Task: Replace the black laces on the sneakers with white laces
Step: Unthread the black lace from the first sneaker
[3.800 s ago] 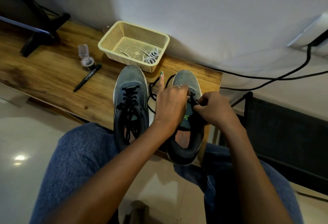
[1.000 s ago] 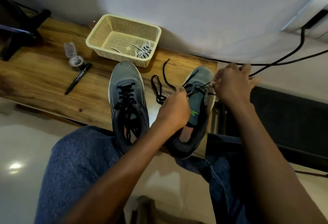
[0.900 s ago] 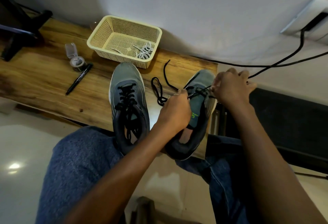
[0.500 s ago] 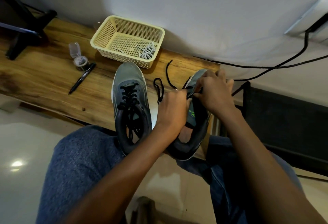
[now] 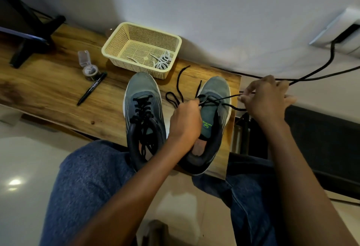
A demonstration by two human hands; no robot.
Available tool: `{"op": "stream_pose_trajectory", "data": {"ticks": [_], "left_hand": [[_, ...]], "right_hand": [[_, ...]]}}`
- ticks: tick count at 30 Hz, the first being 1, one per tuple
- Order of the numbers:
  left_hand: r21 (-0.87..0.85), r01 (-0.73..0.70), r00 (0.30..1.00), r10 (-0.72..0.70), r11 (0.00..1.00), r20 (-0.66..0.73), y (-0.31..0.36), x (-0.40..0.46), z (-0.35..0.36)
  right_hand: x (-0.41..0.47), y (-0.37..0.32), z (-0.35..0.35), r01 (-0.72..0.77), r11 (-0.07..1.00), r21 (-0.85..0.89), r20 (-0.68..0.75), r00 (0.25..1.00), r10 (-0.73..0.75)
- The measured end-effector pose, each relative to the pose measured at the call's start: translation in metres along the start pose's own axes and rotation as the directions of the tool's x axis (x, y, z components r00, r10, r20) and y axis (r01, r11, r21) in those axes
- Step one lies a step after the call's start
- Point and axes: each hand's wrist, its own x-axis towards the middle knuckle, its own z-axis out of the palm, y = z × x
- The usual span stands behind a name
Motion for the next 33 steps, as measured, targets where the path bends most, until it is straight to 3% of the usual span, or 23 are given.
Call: {"op": "stream_pose_trajectory", "data": {"ticks": [6, 15, 17, 22, 24, 29, 33], "left_hand": [[0.056, -0.009, 1.0, 0.009, 0.998, 0.002, 0.0, 0.0, 0.003], [0.056, -0.042, 0.999, 0.042, 0.998, -0.002, 0.001, -0.001, 0.004], [0.041, -0.038, 0.999, 0.038, 0.998, 0.007, 0.002, 0.0, 0.003], [0.018, -0.016, 0.999, 0.015, 1.0, 0.039, 0.002, 0.0, 0.001], [0.028, -0.011, 0.999, 0.01, 1.0, 0.04, 0.001, 0.0, 0.002], [0.03, -0.01, 0.999, 0.009, 0.999, 0.031, -0.002, 0.001, 0.002], [0.023, -0.02, 0.999, 0.019, 1.0, 0.047, -0.001, 0.0, 0.003]], "right_hand": [[-0.011, -0.021, 0.014, 0.29, 0.955, 0.062, 0.148, 0.944, -0.296], [-0.02, -0.043, 0.028, 0.366, 0.926, -0.095, 0.146, 0.925, -0.351], [-0.016, -0.038, 0.024, 0.314, 0.944, -0.099, 0.104, 0.947, -0.304], [0.0, -0.012, 0.008, -0.033, 0.999, -0.028, -0.054, 0.998, 0.031], [-0.001, -0.01, 0.009, -0.048, 0.998, -0.042, -0.032, 0.998, 0.047], [-0.009, -0.026, 0.019, 0.156, 0.985, 0.075, 0.14, 0.976, -0.166], [-0.019, -0.039, 0.03, 0.287, 0.958, 0.006, 0.175, 0.943, -0.283]]}}
